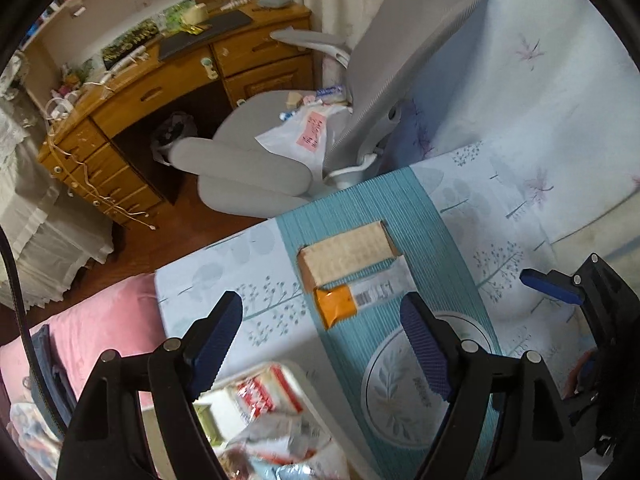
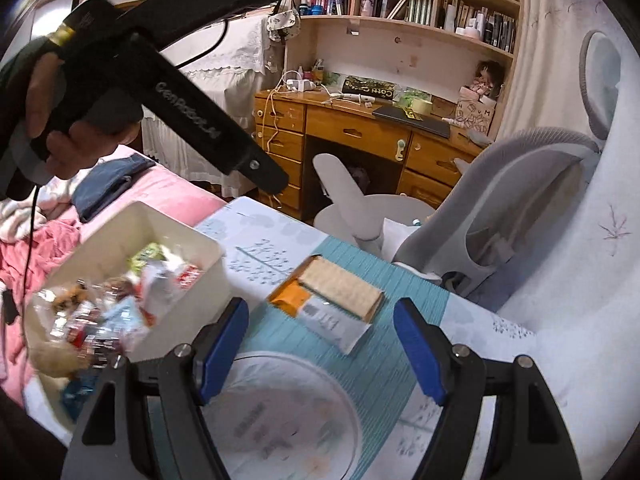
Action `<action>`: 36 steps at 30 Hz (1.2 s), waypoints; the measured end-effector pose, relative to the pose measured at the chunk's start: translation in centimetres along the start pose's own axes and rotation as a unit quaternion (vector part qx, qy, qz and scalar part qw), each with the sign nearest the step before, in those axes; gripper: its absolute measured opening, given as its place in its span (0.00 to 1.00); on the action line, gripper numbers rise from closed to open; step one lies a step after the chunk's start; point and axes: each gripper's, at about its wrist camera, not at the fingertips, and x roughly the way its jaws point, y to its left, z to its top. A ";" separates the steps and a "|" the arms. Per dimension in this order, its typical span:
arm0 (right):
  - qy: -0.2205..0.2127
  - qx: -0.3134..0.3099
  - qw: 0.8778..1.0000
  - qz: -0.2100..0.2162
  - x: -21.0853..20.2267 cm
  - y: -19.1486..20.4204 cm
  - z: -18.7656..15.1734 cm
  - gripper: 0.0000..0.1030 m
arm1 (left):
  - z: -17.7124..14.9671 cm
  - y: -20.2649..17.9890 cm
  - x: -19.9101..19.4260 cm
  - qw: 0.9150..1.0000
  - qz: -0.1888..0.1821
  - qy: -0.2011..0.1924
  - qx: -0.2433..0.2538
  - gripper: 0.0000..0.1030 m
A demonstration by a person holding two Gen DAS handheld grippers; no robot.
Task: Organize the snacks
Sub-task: 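Move both tools to the brown cracker packet and orange bar packet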
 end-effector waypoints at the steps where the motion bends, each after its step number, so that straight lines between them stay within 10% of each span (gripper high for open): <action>1: -0.001 -0.002 1.000 0.001 0.7 -0.2 -0.2 0.73 | 0.4 -0.2 1.3 1.000 0.002 0.008 0.004 0.78; 17: 0.009 -0.006 0.999 0.051 11.8 -0.7 -3.3 0.73 | 3.4 -1.2 15.3 0.995 0.003 0.068 0.074 0.78; 36: 0.045 -0.022 0.996 0.070 16.5 -0.2 -4.8 0.74 | 4.7 -4.1 20.5 0.979 -0.040 0.120 0.163 0.78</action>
